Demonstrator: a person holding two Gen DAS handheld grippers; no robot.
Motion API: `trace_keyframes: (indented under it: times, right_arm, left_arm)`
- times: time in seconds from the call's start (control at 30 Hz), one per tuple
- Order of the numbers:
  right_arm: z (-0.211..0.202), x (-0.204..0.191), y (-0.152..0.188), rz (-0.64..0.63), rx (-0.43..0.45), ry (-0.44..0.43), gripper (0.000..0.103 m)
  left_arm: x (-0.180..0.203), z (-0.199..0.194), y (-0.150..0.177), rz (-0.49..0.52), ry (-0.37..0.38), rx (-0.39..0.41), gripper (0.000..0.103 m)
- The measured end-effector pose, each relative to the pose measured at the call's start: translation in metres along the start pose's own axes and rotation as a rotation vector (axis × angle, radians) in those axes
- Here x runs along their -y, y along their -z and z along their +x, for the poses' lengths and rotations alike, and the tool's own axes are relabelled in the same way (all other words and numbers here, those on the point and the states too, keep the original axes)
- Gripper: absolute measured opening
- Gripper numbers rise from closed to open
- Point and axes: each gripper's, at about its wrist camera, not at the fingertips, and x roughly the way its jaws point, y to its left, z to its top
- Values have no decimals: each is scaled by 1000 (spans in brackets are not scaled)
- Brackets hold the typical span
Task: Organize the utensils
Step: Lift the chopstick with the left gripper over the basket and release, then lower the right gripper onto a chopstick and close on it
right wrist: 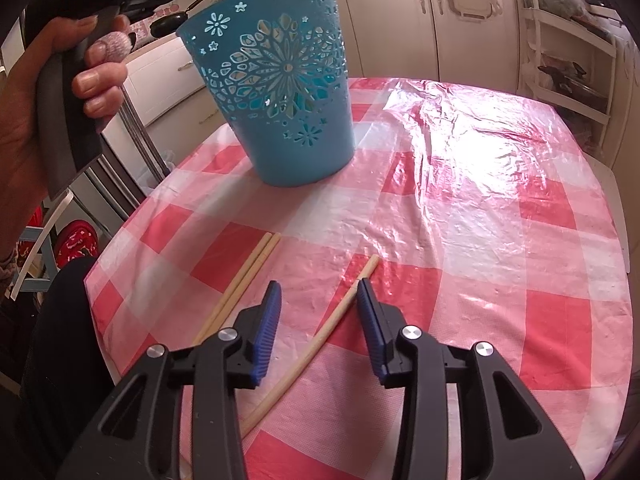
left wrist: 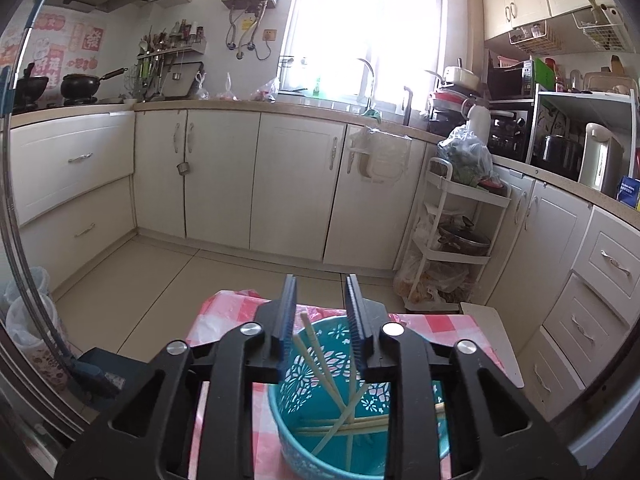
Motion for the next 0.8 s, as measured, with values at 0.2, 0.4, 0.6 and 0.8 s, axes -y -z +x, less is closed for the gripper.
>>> trace_keyframes:
  times: [0.2, 0.4, 0.6, 0.8]
  right_arm:
    - [-4, 1, 2, 22, -9, 7, 39]
    - [-2, -9, 1, -21, -28, 85, 35]
    - [-1, -18, -2, -173, -109, 93, 13]
    - [0, -12, -8, -157, -201, 108, 24]
  left_arm:
    - [-36, -50, 6, -44, -77, 45, 60]
    - [-73, -76, 40, -58, -165, -16, 76]
    - [-86, -66, 82, -32, -189, -160, 77]
    - [-79, -67, 100, 10, -178, -194, 80]
